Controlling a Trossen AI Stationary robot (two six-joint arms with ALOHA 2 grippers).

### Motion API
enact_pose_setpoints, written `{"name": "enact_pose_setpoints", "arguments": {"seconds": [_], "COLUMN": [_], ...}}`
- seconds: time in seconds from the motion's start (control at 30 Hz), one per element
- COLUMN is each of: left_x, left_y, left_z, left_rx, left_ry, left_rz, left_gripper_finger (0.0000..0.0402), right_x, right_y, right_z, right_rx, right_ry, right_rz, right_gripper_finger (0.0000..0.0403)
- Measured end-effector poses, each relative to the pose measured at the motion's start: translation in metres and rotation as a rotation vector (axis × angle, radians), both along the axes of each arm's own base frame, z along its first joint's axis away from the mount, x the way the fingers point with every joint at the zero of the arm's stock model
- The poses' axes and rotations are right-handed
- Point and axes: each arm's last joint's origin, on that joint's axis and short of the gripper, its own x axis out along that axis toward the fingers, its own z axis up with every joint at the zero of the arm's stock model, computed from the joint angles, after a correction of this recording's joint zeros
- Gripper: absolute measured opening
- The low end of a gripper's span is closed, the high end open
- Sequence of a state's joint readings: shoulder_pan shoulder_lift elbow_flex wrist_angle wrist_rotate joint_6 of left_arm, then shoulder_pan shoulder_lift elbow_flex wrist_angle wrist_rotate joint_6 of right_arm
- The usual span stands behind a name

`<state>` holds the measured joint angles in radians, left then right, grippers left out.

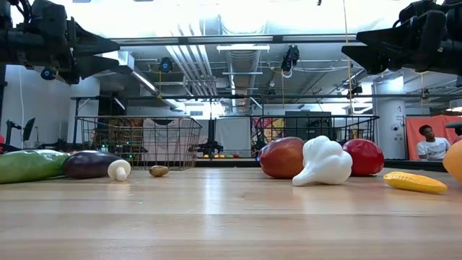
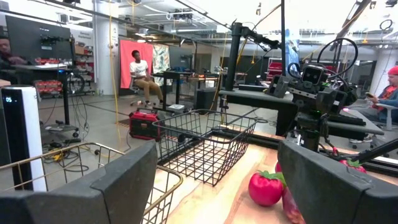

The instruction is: Sort produce into baskets

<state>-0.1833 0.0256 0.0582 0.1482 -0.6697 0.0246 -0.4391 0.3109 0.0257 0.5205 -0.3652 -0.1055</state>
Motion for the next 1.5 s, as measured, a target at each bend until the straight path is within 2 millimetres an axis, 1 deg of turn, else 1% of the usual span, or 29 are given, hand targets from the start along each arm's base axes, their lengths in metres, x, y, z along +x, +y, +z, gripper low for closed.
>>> {"name": "enact_pose_setpoints", "arguments": {"seconds": [0.53, 0.77, 0.83, 0.97, 1.07, 1.17, 1.27, 1.3, 1.4, 1.5], "left_x": [0.000, -0.001, -0.001, -0.002, -0.002, -0.003, -0.002, -0.001, 0.002, 0.006], "left_y": [0.000, 0.000, 0.000, 0.000, 0.001, 0.001, 0.002, 0.002, -0.001, -0.004], "left_z": [0.000, 0.006, 0.006, 0.008, 0.009, 0.008, 0.005, 0.003, 0.001, 0.006], "left_rx": [-0.003, -0.186, -0.213, -0.253, -0.302, -0.333, -0.479, -0.509, -0.524, -0.530], "left_ry": [-0.006, -0.164, -0.177, -0.216, -0.260, -0.271, -0.324, -0.324, -0.293, -0.317], "left_rz": [0.000, -0.033, -0.039, -0.047, -0.056, -0.024, -0.015, -0.031, -0.120, -0.216], "left_gripper_finger": [0.0316, 0.0316, 0.0316, 0.0316, 0.0316, 0.0316, 0.0316, 0.0316, 0.0316, 0.0316], "right_x": [0.000, 0.000, 0.000, 0.000, -0.001, -0.001, -0.001, -0.002, 0.002, 0.009], "right_y": [0.000, 0.000, 0.000, 0.000, 0.000, 0.000, 0.000, -0.001, -0.003, -0.007], "right_z": [0.000, 0.000, 0.000, 0.000, 0.003, 0.004, 0.007, 0.009, 0.015, 0.018], "right_rx": [0.000, 0.001, 0.048, 0.267, 0.344, 0.374, 0.380, 0.384, 0.401, 0.427], "right_ry": [0.000, 0.000, -0.003, -0.019, -0.054, -0.067, -0.086, -0.096, -0.091, -0.044], "right_rz": [0.000, 0.001, 0.018, 0.068, 0.058, 0.066, 0.063, 0.052, 0.024, 0.016], "right_gripper_finger": [0.0368, 0.0368, 0.0368, 0.0368, 0.0368, 0.0368, 0.0368, 0.0368, 0.0368, 0.0368]}}
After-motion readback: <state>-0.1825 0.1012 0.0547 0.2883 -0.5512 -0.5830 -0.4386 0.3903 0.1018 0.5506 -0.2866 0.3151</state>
